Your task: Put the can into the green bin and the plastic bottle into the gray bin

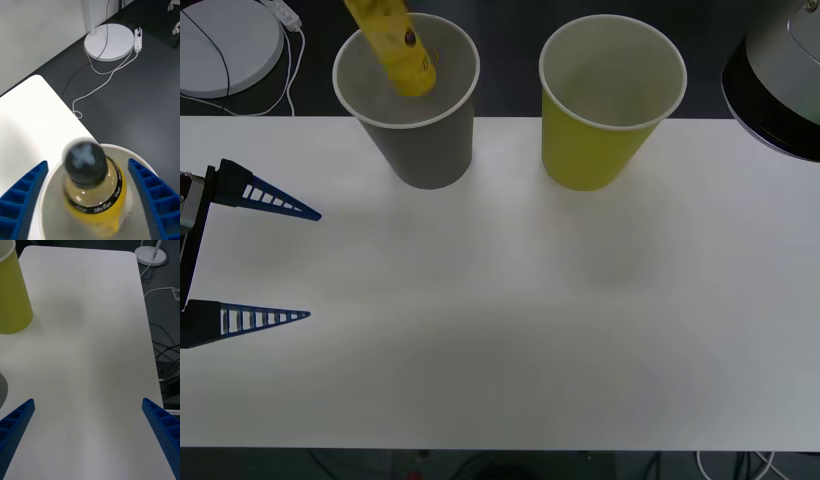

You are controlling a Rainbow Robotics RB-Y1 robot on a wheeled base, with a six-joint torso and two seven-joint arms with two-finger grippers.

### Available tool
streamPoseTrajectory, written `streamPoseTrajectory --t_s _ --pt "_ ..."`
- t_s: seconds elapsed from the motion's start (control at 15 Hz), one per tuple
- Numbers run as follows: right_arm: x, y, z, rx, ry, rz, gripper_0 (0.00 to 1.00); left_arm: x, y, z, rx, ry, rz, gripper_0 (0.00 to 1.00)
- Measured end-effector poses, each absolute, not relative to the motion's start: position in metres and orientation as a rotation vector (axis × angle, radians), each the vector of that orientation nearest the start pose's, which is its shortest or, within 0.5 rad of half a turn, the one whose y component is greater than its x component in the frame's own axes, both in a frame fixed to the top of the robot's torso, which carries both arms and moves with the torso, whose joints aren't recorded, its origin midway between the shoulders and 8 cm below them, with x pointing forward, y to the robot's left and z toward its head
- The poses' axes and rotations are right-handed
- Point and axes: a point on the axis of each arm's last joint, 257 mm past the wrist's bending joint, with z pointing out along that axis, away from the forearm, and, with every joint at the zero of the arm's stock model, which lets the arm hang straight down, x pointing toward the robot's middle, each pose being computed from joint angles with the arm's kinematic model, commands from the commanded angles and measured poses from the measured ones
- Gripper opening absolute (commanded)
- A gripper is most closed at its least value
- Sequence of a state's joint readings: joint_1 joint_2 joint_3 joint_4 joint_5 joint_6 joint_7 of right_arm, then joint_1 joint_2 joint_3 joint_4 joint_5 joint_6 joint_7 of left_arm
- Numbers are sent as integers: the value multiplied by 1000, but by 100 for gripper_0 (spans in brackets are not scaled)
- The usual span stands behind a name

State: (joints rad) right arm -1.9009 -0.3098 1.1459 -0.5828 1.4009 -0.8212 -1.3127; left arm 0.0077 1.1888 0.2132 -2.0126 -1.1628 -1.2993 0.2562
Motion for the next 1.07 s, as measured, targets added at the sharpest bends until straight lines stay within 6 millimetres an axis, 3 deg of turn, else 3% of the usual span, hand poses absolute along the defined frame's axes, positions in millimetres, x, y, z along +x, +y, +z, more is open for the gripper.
streamPoseTrajectory --t_s 0.73,1.07 --pt "610 151 99 -1042 1859 375 100 336 232 -99 1696 1507 -417 100" --pt "596 142 97 -1104 1821 497 100 336 232 -99 1696 1507 -417 100"
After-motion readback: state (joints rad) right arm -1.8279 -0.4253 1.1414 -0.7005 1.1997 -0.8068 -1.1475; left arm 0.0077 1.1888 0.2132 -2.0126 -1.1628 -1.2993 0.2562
